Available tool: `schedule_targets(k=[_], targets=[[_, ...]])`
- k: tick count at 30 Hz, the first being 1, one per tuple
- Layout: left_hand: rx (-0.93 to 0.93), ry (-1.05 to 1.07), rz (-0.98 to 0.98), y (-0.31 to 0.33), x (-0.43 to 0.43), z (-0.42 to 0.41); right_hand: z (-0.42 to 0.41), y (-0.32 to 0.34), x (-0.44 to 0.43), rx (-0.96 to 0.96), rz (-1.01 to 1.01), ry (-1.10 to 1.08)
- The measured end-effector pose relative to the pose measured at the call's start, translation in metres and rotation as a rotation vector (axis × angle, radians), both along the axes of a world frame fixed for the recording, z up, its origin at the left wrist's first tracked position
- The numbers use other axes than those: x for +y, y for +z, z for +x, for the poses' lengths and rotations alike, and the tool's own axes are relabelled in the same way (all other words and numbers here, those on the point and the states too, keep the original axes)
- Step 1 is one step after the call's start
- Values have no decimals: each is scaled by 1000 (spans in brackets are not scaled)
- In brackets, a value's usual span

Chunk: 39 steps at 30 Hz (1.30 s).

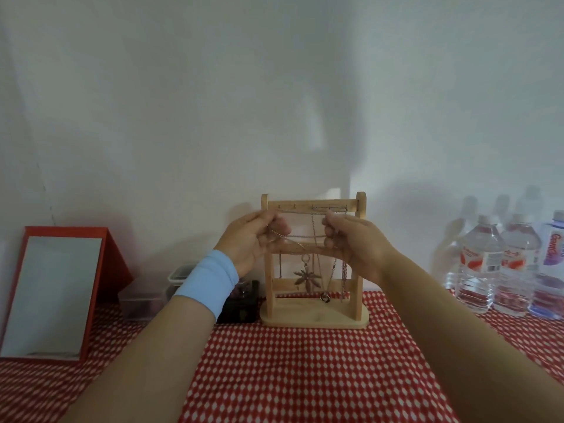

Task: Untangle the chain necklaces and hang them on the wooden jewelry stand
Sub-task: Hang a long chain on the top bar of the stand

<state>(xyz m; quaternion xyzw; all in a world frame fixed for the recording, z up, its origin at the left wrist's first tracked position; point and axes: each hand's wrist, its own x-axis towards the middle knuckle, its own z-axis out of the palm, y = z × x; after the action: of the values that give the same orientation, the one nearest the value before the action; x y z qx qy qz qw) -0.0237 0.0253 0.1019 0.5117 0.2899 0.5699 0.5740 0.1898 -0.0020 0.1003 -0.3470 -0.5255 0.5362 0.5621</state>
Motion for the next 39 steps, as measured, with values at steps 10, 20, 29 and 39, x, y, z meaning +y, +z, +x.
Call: schedule_targets(k=[10,20,29,39], targets=[[330,613,69,28,30,17,-28,24,29,-210,157,-698],[475,522,63,-2,33,13,-31,-12,39,-315,66,-645],[570,298,58,-26,25,21,-47,-49,30,-466,65,-478],[608,278,89,-51,17,14,-54,-98,35,-515,-29,-393]])
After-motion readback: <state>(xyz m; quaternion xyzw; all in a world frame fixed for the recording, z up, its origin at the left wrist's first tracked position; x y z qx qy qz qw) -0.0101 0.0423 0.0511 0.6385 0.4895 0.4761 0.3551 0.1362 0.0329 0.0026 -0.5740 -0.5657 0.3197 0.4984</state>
